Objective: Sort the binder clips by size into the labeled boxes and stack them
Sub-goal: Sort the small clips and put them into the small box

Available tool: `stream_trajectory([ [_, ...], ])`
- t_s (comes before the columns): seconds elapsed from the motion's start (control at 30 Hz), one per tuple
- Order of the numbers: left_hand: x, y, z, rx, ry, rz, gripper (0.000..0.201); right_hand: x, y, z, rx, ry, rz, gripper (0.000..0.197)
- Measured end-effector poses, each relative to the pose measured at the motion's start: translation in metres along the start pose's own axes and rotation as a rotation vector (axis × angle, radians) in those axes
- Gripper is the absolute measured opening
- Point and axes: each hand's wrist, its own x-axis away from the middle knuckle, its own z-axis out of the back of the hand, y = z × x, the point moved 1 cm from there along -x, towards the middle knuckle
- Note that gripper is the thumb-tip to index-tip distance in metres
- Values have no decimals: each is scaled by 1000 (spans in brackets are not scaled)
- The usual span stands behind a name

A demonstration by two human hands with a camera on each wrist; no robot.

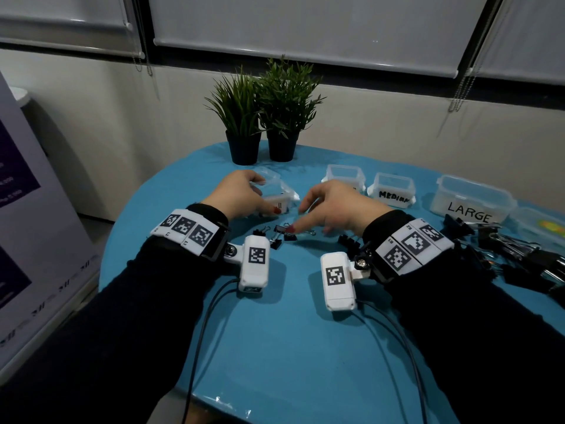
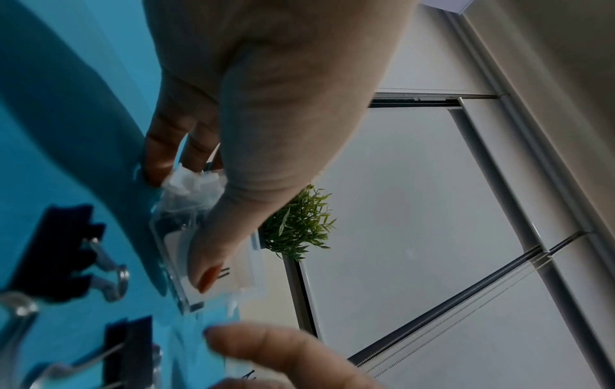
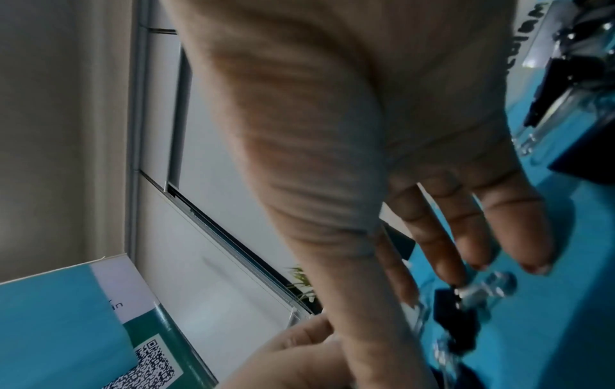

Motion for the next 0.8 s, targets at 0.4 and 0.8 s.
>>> stream_trajectory([
  [0.4,-3,-4,2,-6,41,79,77,-4,0,-21,68,-136,177,26],
  [0.8,5,6,-3,-44,-139,-26,84,-13,3,4,-573,157,193,11],
])
